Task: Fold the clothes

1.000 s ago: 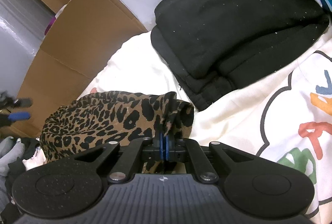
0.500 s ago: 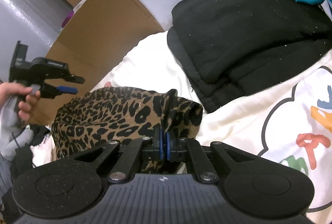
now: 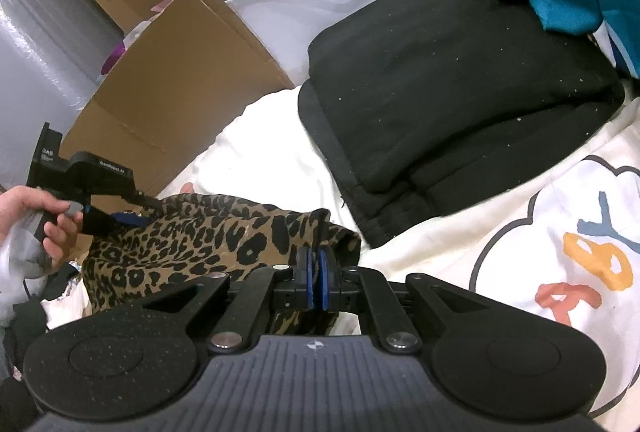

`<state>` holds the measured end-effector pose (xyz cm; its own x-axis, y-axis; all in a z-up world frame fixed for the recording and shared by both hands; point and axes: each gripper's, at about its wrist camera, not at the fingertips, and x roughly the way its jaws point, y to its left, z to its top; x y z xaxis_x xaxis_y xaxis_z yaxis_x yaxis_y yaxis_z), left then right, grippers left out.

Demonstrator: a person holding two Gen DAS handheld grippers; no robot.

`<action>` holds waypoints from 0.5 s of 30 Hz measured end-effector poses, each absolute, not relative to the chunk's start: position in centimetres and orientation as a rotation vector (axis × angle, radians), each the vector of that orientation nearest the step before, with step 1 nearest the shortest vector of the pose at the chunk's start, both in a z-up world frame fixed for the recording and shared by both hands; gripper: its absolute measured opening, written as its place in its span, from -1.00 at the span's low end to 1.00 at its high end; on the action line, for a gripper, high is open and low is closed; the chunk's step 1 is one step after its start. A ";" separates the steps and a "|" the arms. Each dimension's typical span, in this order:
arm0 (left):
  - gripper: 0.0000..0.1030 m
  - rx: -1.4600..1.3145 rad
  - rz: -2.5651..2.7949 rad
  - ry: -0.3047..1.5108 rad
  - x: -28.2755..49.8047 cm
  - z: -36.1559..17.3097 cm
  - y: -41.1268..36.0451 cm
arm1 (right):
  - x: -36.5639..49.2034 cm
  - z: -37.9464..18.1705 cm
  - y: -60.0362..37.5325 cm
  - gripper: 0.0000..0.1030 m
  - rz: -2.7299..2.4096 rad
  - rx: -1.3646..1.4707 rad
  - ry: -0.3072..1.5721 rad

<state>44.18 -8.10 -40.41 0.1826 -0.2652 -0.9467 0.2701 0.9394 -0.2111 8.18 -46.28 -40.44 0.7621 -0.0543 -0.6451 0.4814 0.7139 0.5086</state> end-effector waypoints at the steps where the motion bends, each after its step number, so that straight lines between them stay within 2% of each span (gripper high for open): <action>1: -0.26 0.003 -0.374 1.342 44.2 -40.7 -8.1 | 8.1 -40.4 -46.3 -0.93 -0.328 0.718 0.644; 9: -0.28 -0.003 -0.340 1.384 44.3 -42.2 -8.0 | 8.3 -39.5 -46.8 -0.93 -0.375 0.667 0.625; 11: -0.42 -0.004 -0.317 1.390 44.4 -42.1 -8.1 | 8.7 -39.3 -46.8 -0.93 -0.369 0.648 0.621; 13: -0.66 -0.003 -0.292 1.393 44.4 -42.1 -8.0 | 9.1 -39.3 -46.8 -0.89 -0.362 0.635 0.617; 15: -0.75 -0.034 -0.284 1.401 44.5 -42.0 -7.5 | 9.5 -39.6 -46.8 -0.45 -0.364 0.629 0.619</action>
<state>44.51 -7.50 -42.01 0.1405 -0.2164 -0.9661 0.1764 0.9657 -0.1907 9.55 -46.85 -39.64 0.7615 -0.1307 -0.6349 0.4910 0.7557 0.4333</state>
